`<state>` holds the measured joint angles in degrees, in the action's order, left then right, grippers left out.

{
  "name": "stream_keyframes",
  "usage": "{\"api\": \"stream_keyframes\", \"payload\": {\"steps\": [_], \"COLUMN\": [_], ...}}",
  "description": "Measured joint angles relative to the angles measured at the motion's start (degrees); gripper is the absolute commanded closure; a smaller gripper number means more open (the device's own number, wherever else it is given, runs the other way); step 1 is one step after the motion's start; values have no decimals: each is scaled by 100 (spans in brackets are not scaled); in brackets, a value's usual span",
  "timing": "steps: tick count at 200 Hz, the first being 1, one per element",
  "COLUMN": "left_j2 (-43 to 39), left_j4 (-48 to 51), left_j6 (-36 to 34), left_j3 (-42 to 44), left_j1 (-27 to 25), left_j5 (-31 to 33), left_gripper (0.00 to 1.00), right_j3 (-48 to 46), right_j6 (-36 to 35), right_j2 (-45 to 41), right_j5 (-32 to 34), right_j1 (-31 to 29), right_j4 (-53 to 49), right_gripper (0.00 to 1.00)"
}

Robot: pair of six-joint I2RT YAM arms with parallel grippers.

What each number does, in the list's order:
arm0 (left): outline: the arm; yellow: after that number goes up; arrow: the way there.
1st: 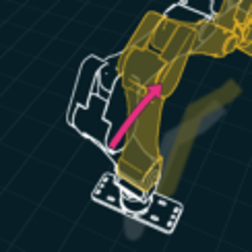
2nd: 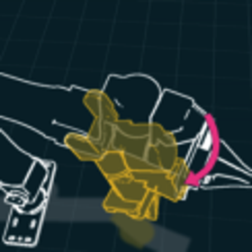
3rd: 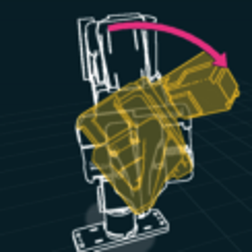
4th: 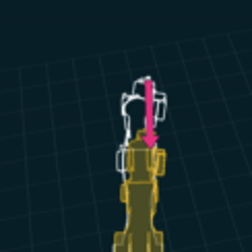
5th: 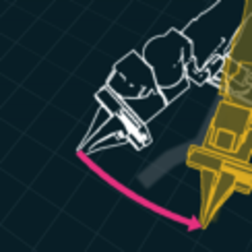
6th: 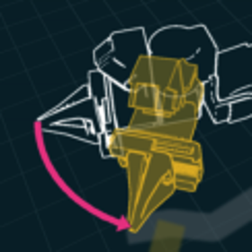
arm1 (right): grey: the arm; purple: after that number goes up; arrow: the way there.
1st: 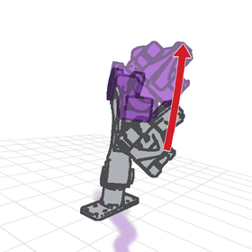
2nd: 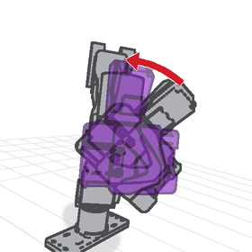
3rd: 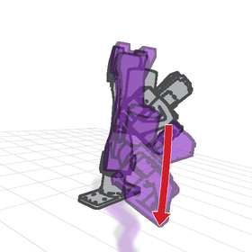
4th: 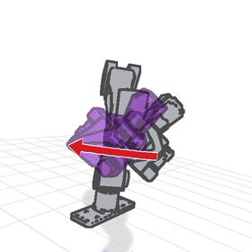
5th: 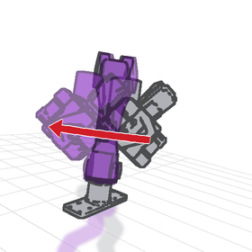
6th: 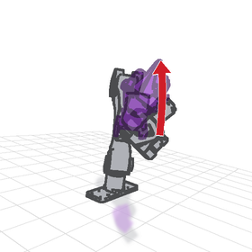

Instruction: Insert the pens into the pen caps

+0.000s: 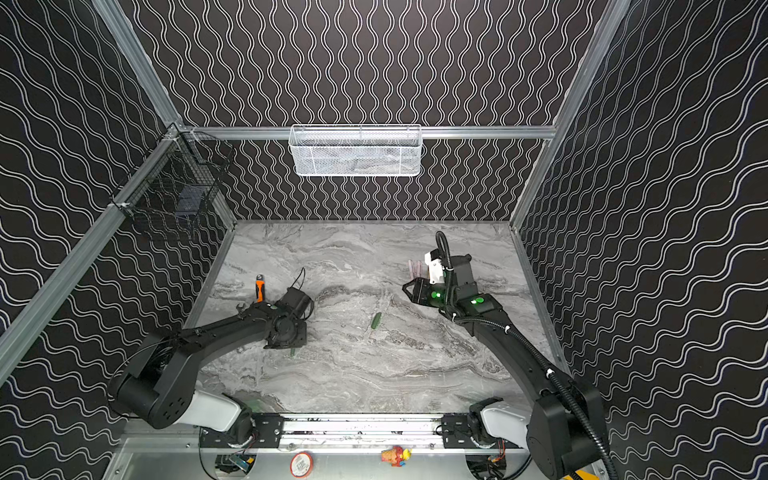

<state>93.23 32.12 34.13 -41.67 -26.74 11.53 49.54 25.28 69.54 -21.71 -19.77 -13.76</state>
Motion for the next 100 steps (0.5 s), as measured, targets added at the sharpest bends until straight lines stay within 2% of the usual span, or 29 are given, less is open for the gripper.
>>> {"api": "stream_keyframes", "payload": {"steps": [46, 100], "left_j2": [-7, -24], "left_j4": [-79, -151], "left_j6": [7, -24], "left_j3": [13, -57], "left_j1": [-15, -76], "left_j5": [-83, -232], "left_gripper": [88, 94], "right_j3": [4, 48], "right_j6": [66, 68], "right_j2": [-7, -52], "right_j5": [2, 35], "right_j1": [-17, -20], "right_j4": [13, 15], "right_gripper": [56, 56]}}
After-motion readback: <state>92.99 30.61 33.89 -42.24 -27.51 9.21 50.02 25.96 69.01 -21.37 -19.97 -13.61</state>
